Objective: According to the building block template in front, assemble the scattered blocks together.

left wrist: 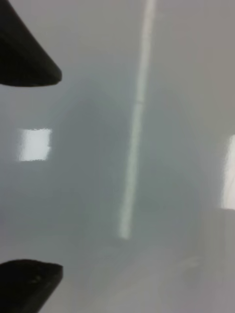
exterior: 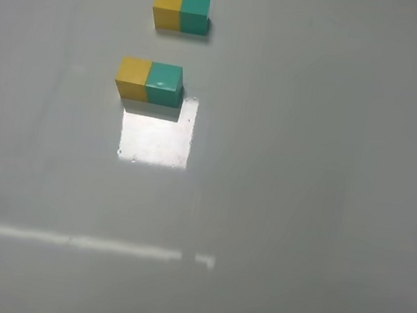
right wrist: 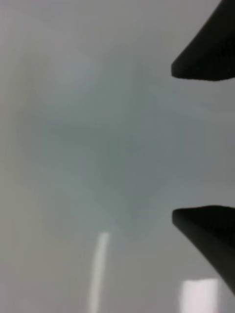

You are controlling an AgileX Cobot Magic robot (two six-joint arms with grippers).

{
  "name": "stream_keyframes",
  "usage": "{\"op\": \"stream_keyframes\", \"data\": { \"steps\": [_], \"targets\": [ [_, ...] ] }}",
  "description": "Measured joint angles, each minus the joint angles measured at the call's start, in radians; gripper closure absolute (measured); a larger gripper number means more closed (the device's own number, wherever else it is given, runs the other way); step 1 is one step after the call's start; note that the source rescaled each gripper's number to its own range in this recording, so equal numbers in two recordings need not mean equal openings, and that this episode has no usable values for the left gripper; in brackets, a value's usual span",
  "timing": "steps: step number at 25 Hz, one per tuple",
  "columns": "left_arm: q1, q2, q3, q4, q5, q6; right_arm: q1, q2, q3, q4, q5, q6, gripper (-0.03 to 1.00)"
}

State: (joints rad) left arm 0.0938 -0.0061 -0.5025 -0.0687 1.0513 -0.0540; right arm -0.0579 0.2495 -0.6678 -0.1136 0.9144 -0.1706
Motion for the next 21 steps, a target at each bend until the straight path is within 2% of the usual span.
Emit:
{"op": "stream_keyframes", "data": {
  "steps": [5, 10, 21],
  "targets": [
    [0.0, 0.0, 0.0, 0.0, 0.0, 0.0, 0.021, -0.145, 0.089, 0.036, 0.005, 0.058, 0.55],
    [0.0, 0.0, 0.0, 0.0, -0.001, 0.0, 0.021, -0.215, 0.152, 0.06, 0.054, 0.08, 0.55],
    [0.0, 0.0, 0.0, 0.0, -0.001, 0.0, 0.021, -0.255, 0.165, 0.025, 0.061, 0.165, 0.55]
  ]
}}
